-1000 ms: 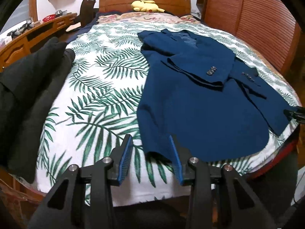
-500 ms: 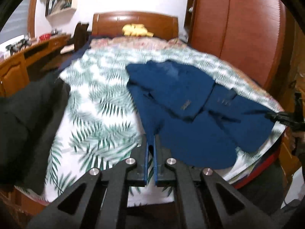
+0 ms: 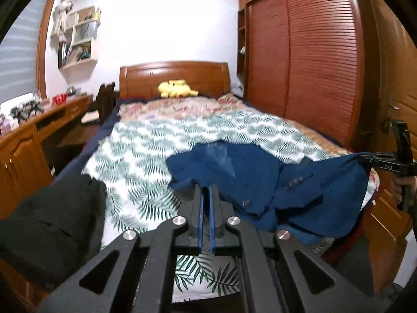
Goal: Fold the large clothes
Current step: 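Lift the hem with both grippers, fold it toward the collar, release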
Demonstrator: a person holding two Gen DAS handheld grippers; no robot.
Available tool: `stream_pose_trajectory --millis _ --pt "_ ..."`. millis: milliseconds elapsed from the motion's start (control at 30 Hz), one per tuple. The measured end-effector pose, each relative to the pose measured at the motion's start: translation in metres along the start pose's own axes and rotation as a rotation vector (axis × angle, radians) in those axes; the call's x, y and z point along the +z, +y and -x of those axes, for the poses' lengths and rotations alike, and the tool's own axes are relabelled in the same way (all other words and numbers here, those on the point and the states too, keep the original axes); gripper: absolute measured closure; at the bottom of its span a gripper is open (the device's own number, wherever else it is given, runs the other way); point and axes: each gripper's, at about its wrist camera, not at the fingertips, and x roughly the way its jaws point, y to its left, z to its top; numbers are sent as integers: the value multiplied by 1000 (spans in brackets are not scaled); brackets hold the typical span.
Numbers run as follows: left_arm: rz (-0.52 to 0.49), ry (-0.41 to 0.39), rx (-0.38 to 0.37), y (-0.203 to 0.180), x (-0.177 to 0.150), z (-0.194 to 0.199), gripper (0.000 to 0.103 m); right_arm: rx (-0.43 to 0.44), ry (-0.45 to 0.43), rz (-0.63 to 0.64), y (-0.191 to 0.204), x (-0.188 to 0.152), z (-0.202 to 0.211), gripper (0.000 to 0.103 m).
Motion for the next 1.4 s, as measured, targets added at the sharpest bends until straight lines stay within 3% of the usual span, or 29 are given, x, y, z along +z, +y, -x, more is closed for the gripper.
stream_pose_trajectory --millis 367,600,867,1100,1267,1400 --pt "-70 -123 -14 -23 37 68 103 22 -132 48 27 17 77 103" --pt "-91 -131 5 -24 44 77 102 29 -170 64 29 20 103 103" --pt "-69 -21 6 -19 29 17 102 35 -79 38 20 4 52 103" --pt "-71 21 22 -13 21 -34 102 38 -25 32 13 -11 3 103" --pt "-97 70 51 1 30 -89 102 18 -6 44 3 -13 -49 103" --pt "-91 93 66 15 46 -135 102 8 -12 23 -17 4 -92 103"
